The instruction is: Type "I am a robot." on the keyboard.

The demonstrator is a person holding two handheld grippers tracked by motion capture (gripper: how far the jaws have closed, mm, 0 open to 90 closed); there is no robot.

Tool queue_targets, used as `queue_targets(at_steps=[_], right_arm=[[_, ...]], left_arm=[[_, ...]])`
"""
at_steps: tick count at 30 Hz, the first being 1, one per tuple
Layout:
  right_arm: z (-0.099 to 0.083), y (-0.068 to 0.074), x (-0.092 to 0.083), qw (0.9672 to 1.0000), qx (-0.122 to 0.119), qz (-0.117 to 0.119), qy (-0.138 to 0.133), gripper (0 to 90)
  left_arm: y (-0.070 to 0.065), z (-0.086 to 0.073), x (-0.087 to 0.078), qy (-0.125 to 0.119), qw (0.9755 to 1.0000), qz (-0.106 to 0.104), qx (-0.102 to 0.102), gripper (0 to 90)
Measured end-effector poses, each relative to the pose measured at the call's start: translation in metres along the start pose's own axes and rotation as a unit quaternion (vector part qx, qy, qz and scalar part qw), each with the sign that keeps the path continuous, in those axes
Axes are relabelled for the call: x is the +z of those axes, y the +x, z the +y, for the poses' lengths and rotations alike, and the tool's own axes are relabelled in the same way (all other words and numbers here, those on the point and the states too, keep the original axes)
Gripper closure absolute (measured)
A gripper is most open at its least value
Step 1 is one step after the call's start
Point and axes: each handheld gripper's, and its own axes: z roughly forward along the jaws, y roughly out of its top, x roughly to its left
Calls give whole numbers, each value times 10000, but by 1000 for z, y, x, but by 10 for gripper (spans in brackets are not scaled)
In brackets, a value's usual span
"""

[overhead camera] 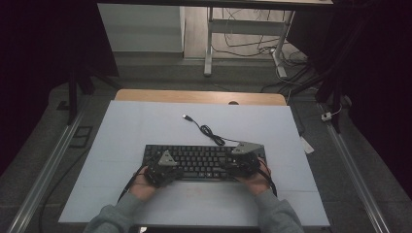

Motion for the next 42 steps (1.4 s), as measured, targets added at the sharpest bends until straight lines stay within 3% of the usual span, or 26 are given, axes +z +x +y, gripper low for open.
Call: queue_targets(at_steps=[6, 10, 20, 27, 42], right_arm=[[0, 0, 0, 10000, -2, -1, 2, 481], [0, 0, 0, 10000, 1, -6, -9, 481], [0, 0, -1, 10000, 5, -14, -7, 481], [0, -1, -1, 10000, 19, -4, -8, 481], [0, -1, -1, 10000, 18, -11, -5, 480]], left_arm=[[-1, 1, -3, -54, 10000, -11, 24, 890], [2, 2, -12, -300, 9995, -67, -64, 873], [13, 0, -36, -832, 9959, -46, -350, 536], [20, -3, -41, -887, 9949, 28, -476, 432], [26, -3, -43, -856, 9947, 113, -556, 395]])
